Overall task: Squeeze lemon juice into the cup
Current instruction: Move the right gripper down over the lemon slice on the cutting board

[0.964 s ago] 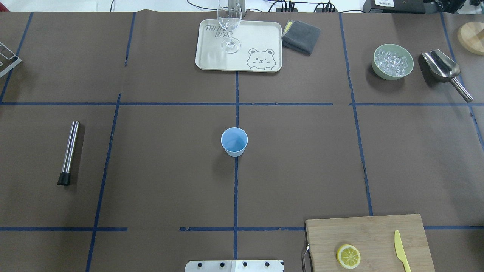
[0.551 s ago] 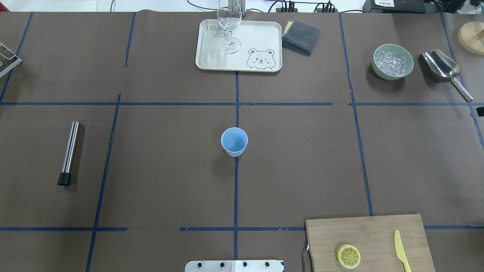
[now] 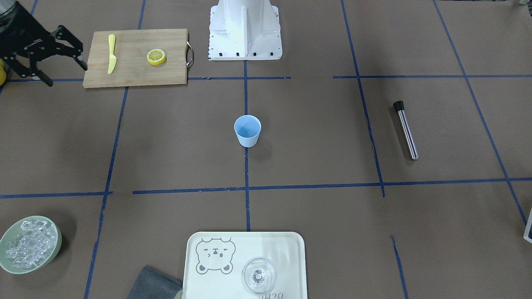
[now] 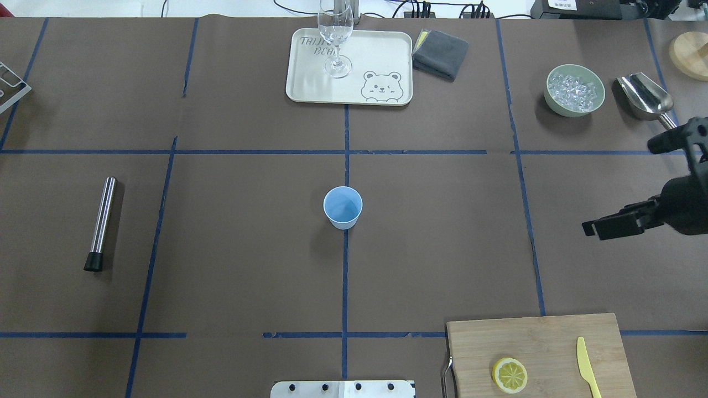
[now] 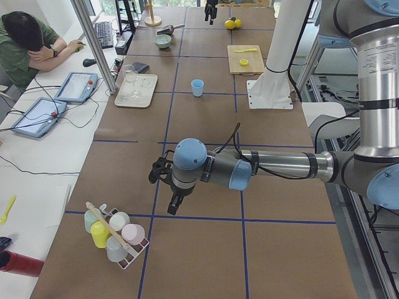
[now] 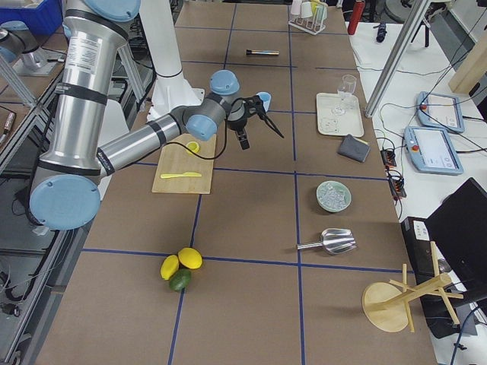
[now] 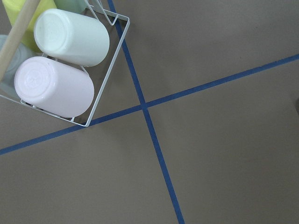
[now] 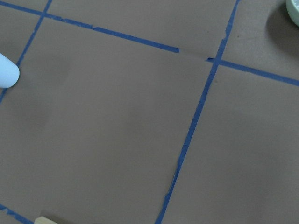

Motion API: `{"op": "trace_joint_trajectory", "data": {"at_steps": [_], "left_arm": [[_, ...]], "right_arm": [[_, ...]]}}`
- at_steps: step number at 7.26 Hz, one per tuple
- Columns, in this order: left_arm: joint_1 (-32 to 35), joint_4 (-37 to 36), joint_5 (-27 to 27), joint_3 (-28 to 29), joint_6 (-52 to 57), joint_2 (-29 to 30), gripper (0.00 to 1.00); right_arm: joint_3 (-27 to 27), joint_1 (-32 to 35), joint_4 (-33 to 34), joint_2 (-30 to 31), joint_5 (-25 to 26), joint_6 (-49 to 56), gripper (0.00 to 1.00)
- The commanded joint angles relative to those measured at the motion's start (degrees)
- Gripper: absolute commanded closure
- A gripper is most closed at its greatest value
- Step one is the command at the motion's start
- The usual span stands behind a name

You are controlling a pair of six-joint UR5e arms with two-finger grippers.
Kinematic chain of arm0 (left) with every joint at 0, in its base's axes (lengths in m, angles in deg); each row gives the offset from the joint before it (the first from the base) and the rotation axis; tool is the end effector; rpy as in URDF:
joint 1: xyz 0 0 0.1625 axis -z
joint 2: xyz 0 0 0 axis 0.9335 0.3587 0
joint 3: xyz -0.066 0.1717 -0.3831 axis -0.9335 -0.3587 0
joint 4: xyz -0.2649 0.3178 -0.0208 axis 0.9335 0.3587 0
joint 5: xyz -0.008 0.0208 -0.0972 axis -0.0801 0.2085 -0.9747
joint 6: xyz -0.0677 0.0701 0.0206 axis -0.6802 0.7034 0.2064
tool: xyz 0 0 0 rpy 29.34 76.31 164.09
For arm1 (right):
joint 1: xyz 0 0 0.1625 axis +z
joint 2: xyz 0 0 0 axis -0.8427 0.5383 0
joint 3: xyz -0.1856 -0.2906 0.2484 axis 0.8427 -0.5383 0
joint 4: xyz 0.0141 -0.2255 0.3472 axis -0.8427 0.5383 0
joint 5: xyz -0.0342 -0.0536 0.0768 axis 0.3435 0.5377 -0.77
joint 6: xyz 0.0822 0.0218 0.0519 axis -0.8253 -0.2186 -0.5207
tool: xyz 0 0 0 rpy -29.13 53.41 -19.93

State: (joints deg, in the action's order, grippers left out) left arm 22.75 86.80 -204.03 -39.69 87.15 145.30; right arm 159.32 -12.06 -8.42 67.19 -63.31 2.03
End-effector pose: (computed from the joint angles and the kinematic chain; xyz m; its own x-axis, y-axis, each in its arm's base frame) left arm -0.0743 -0.4369 0.6099 0.6893 0.3120 -0.6539 -0.0792 0.9296 0.3600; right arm -0.2028 -0.3286 0.3611 0.5803 -0.3386 0.7407 0.0782 0.9285 0.3631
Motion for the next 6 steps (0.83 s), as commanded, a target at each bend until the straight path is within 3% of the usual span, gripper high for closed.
{"op": "trace_joint_trajectory", "data": {"at_steps": [1,3,4,6], "left_arm": [[0.0,0.2,-0.1,-0.3,0.0,0.0,0.00],[0.0,1.4,-0.1,-0.8,0.0,0.0,0.00],[0.0,1.7,-0.1,-0.8,0.0,0.0,0.00],[0.0,1.8,-0.1,-0.9,0.0,-0.1,0.00]], "right_arm": [[6.1,-16.0,9.0,-0.3,14.3,-13.6,0.00],[6.1,-30.7,8.7,-0.5,27.7,-30.0,0.00],[5.8,-39.3,8.6,-0.5,36.9,-35.6,0.00],[4.0,-47.1,6.9,-0.4,42.7,-42.5,0.00]]}}
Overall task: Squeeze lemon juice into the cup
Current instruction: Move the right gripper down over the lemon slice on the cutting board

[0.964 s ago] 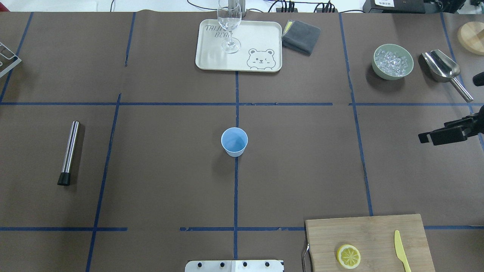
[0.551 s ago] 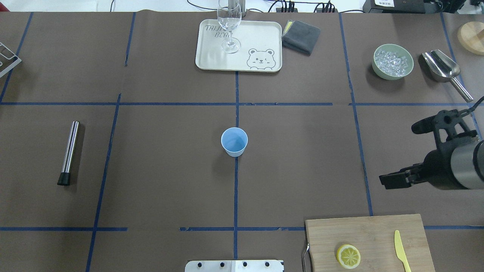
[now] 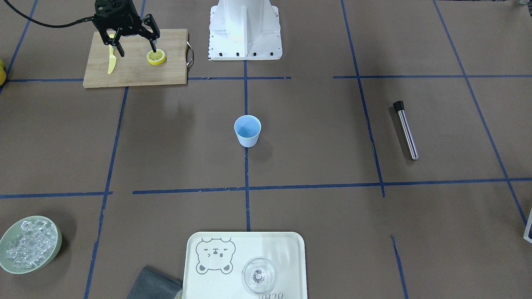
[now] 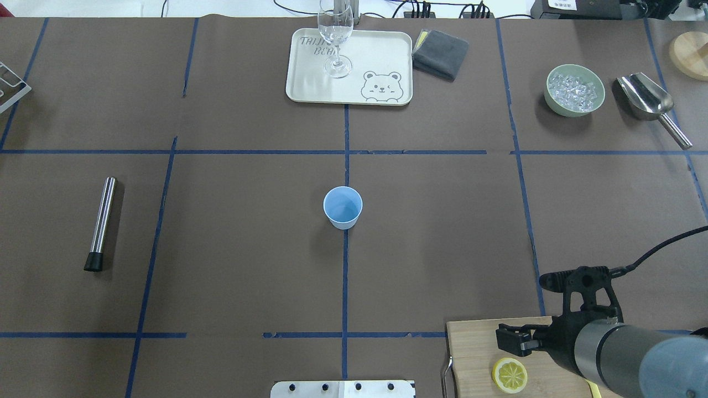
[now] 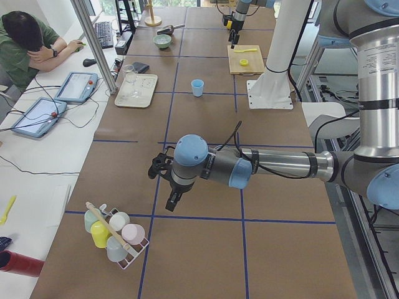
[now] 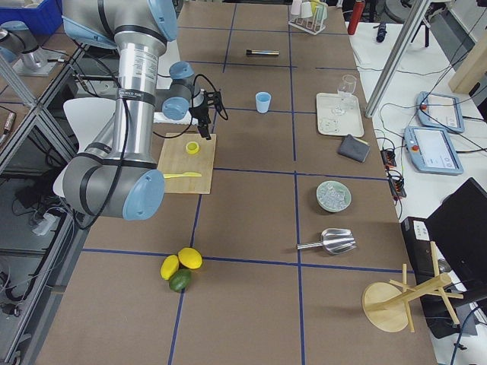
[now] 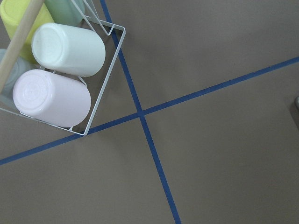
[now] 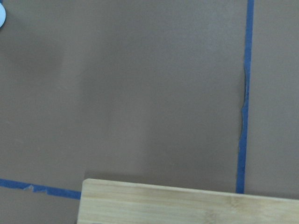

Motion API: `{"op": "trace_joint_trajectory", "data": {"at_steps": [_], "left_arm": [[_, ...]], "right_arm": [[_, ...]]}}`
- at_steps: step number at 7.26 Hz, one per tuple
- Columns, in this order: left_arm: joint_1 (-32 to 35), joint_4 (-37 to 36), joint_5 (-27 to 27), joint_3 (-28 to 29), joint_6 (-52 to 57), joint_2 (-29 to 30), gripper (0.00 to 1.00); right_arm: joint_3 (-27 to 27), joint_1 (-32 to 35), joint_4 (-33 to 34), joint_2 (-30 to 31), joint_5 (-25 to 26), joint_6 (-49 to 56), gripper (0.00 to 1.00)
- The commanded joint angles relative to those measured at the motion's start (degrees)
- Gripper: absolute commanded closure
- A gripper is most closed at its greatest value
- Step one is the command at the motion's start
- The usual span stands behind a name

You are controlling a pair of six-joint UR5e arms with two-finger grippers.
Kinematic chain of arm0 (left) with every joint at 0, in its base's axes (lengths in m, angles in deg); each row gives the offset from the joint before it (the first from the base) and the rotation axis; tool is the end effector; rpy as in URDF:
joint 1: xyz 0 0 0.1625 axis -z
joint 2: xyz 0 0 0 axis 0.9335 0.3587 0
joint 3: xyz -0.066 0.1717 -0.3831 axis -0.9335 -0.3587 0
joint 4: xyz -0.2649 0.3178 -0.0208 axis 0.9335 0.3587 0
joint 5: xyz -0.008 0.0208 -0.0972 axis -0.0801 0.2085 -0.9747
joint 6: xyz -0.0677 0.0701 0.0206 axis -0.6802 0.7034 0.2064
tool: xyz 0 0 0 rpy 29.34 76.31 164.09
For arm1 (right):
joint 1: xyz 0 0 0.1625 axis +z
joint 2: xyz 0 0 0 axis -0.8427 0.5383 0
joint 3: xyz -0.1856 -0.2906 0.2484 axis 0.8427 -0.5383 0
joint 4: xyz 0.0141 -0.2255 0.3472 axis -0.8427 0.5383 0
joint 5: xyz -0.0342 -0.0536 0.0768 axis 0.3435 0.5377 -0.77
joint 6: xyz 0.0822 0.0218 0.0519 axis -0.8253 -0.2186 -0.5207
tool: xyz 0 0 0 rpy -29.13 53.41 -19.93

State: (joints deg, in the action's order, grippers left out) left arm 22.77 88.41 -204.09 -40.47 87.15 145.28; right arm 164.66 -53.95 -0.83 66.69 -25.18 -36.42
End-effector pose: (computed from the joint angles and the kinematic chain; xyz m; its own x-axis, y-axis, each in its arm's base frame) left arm -0.0744 -0.4381 0.5998 0.6895 0.3387 -0.6402 -0.0793 0.9139 0.3981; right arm -0.3566 -0.1728 0.3391 0.6839 -0.1133 0.7207 -0.0846 0.9689 0.2326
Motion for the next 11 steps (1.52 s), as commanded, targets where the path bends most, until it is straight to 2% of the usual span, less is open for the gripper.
{"op": "trace_joint_trajectory", "data": {"at_steps": [1,2,3,9,11], "left_arm": [[0.0,0.1,0.0,-0.1,0.1,0.0,0.00],[0.0,0.1,0.1,-0.4,0.0,-0.1,0.00],[0.0,0.1,0.0,-0.4,0.0,-0.1,0.00],[0.1,0.1,0.1,-0.9,0.0,-0.1,0.00],[0.1,0.1,0.1,-1.0,0.0,-0.1,0.00]], "right_arm": [[-2.4,-6.9,-0.7,-0.2,6.3,-3.9,0.00],[-5.5,-7.6,-1.6,-0.9,6.4,-4.0,0.01],[-8.4,-7.7,-6.5,-1.3,6.7,-3.8,0.01],[-10.2,-10.7,-6.9,-0.6,6.8,-4.0,0.03],[-11.3,-10.8,-7.2,-0.8,6.7,-3.9,0.07]]}}
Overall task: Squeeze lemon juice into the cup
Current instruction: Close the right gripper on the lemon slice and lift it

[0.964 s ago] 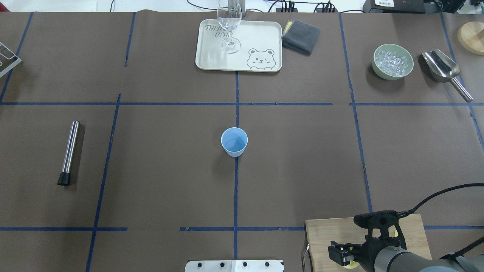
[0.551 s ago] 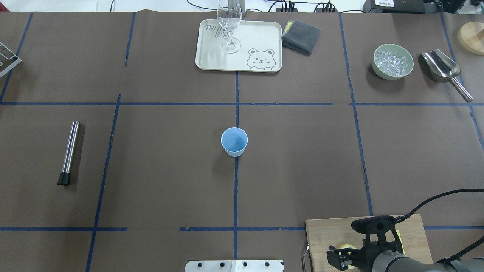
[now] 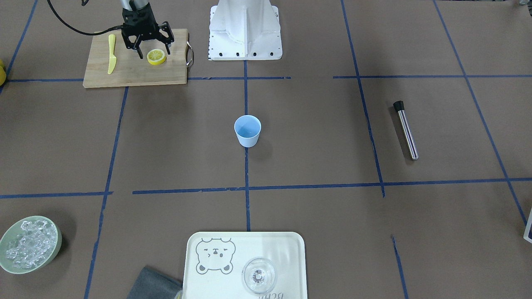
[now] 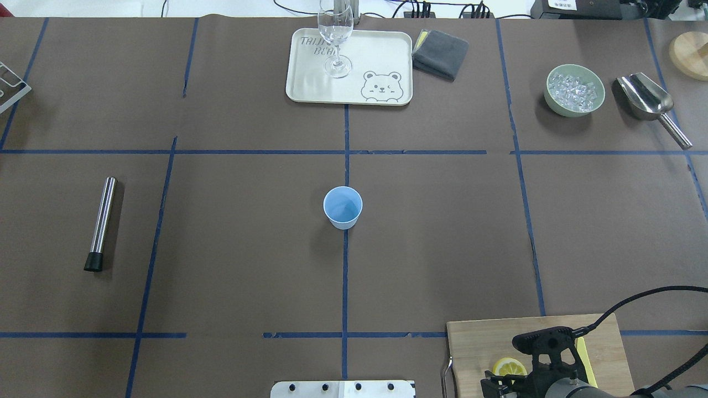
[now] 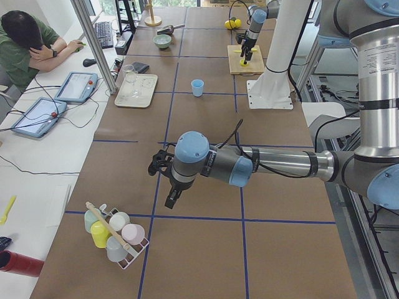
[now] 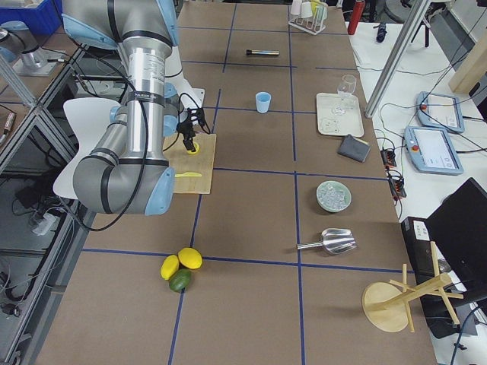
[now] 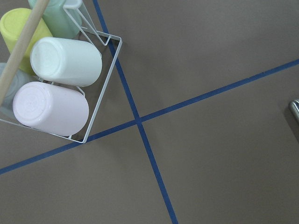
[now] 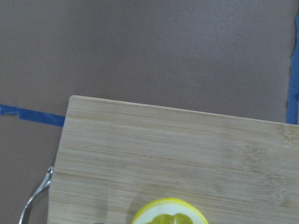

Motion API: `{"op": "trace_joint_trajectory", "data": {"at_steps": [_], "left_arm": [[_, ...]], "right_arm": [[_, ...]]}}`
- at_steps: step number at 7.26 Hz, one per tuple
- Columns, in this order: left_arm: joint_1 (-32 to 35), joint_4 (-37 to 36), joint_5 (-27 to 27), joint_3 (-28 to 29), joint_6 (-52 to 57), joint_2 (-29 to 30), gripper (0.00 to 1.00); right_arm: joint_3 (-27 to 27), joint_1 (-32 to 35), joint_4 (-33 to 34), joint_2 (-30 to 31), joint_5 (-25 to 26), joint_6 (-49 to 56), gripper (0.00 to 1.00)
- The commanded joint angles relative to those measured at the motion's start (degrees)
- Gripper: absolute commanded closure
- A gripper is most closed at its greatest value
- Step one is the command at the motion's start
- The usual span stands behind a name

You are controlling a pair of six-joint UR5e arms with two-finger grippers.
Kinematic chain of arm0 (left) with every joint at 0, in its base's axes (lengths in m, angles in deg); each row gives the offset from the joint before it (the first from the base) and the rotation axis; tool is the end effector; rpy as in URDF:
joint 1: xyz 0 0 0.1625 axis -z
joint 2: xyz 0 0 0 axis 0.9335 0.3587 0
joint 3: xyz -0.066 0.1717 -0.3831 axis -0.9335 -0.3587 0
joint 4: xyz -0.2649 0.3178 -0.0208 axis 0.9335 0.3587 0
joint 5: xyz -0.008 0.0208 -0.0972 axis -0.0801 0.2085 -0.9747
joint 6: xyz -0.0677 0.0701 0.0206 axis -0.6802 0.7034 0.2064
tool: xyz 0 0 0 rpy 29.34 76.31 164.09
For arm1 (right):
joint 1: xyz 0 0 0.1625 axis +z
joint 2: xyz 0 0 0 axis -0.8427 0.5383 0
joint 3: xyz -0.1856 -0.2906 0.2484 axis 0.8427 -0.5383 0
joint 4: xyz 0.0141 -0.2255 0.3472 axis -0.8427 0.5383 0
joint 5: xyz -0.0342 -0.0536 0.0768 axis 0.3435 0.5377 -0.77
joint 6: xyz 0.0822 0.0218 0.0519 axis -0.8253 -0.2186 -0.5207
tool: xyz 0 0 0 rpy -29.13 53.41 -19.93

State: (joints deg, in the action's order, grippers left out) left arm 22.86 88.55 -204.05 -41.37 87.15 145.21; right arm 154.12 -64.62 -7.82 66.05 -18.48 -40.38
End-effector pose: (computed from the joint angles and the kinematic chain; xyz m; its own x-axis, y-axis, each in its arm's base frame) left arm -0.0751 -0.4378 0.5922 0.6908 0.3483 -0.6336 -0.0782 0.9072 0.4134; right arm -0.4212 -0.1103 0.4035 0.6998 -0.1736 0.6929 -0.0233 0.9640 0.2650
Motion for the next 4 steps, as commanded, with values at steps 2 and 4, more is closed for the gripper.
{"op": "trace_joint_trajectory", "data": {"at_steps": [2,4], "left_arm": [[0.0,0.1,0.1,-0.4,0.0,0.0,0.00],[0.1,0.1,0.1,-0.4,0.0,0.0,0.00]], "right_arm": [[-0.8,0.0,-0.4,-0.1,-0.3,0.1,0.12],[-1.4,-0.3,-0.4,-0.4,-0.4,0.1,0.14]]}}
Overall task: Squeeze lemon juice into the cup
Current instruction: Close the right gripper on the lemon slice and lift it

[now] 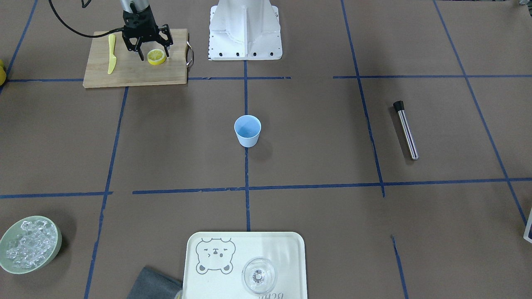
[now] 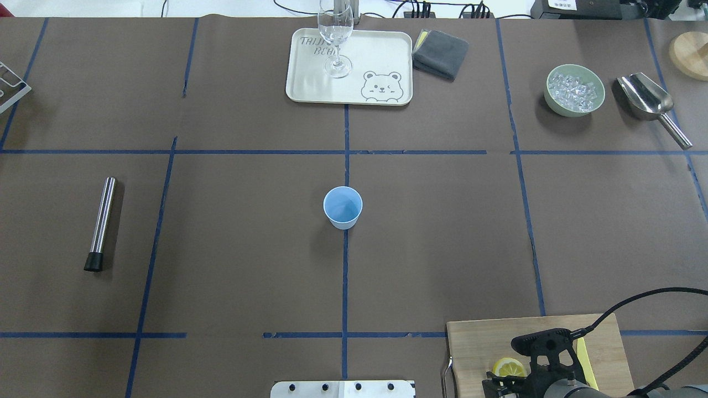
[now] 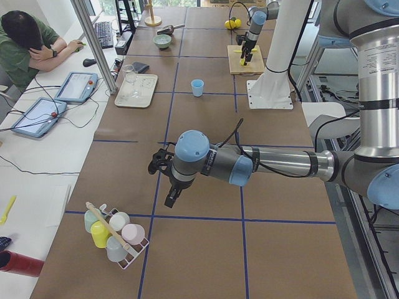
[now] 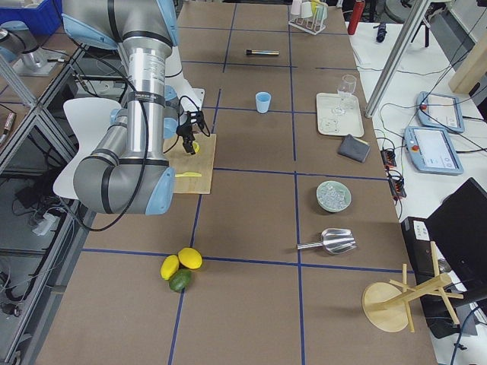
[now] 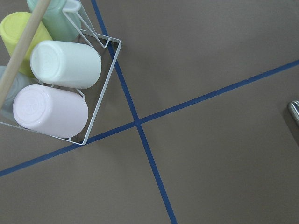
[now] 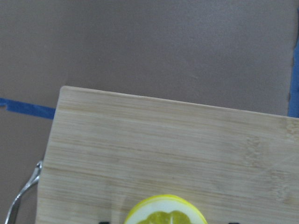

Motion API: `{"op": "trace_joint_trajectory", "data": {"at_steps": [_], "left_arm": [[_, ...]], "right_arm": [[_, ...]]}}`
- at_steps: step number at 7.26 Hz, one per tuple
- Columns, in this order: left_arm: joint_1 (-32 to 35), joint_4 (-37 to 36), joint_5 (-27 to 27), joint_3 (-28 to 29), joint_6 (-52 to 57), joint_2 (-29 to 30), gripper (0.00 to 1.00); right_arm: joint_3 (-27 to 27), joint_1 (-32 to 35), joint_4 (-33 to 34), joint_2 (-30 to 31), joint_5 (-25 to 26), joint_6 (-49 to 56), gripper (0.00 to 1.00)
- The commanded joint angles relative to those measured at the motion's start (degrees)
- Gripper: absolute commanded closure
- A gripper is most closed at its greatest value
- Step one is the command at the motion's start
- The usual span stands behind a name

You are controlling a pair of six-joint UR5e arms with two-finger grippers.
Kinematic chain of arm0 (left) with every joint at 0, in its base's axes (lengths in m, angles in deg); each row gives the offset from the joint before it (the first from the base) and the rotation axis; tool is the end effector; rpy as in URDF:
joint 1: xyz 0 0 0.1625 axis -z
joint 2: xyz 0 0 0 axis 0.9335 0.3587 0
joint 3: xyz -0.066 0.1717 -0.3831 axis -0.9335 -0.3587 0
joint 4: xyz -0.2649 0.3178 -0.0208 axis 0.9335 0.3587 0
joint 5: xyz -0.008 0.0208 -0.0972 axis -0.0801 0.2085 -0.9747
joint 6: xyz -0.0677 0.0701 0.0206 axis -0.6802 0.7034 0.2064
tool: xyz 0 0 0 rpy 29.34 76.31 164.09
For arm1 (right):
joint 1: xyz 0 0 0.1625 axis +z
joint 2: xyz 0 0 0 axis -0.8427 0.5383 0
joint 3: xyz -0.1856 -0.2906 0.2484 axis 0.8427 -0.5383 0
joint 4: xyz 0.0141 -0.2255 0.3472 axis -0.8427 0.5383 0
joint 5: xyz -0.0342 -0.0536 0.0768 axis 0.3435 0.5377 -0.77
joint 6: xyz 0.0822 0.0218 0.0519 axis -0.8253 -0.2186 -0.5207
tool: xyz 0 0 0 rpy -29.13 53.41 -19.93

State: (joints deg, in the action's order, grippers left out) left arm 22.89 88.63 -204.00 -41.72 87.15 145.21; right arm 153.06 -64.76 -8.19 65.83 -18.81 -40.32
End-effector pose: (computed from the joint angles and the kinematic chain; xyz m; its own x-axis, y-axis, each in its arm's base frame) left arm -0.0754 -0.4378 0.5890 0.6918 0.3524 -0.6303 -0.0779 0.9041 0.4201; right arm -0.4255 -0.1082 0.4103 0.7047 -0.1771 0.6871 -0.0140 0.9647 0.2630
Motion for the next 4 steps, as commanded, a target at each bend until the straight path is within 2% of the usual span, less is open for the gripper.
{"op": "trace_joint_trajectory", "data": {"at_steps": [1,4], "left_arm": [[0.1,0.0,0.0,-0.1,0.0,0.0,0.00],[0.2,0.0,0.0,-0.1,0.0,0.0,0.00]], "right_arm": [[-0.3,-0.1,0.0,-0.2,0.0,0.0,0.15],[-0.4,-0.5,0.0,-0.4,0.0,0.0,0.15]]}}
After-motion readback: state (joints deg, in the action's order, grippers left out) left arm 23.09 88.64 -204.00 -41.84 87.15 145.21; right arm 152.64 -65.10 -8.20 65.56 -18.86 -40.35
